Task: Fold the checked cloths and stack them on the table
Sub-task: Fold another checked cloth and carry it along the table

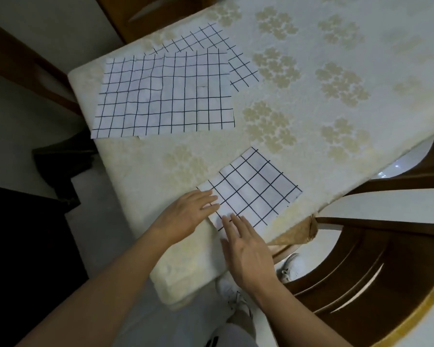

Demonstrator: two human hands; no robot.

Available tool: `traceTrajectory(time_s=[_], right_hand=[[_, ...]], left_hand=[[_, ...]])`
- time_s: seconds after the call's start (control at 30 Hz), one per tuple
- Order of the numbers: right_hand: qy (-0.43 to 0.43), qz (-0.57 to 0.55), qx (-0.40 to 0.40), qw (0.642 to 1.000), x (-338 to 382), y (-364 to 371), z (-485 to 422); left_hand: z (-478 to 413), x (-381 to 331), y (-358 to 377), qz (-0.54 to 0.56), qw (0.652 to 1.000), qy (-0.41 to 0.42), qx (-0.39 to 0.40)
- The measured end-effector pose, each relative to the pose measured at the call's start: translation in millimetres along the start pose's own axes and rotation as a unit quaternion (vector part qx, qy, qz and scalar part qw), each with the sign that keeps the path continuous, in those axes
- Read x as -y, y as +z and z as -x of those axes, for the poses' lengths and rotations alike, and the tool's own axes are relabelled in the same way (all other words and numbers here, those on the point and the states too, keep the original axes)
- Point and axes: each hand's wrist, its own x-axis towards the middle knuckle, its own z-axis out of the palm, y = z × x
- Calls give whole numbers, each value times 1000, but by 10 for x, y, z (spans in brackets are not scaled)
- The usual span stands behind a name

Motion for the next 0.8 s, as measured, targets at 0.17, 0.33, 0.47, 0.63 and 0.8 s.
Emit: traceTrajectory(time_s=[0.17, 0.33, 0.47, 0.63, 0.8], right_hand=[[50, -27, 30, 998, -79, 85, -7], [53, 5, 4, 999, -345, 27, -254], [65, 40, -34, 996, -655, 6, -567], [81, 50, -34, 995, -1063, 46, -709], [118, 35, -22, 992, -1390, 65, -675]], left_hand=[[-5, -41, 108, 13, 998, -59, 23], [-292, -170, 134, 17, 994, -104, 33], [-656, -244, 181, -18, 994, -94, 46], [-1131, -258, 322, -54, 994, -53, 73], [-1387, -218, 435, -65, 993, -25, 96]])
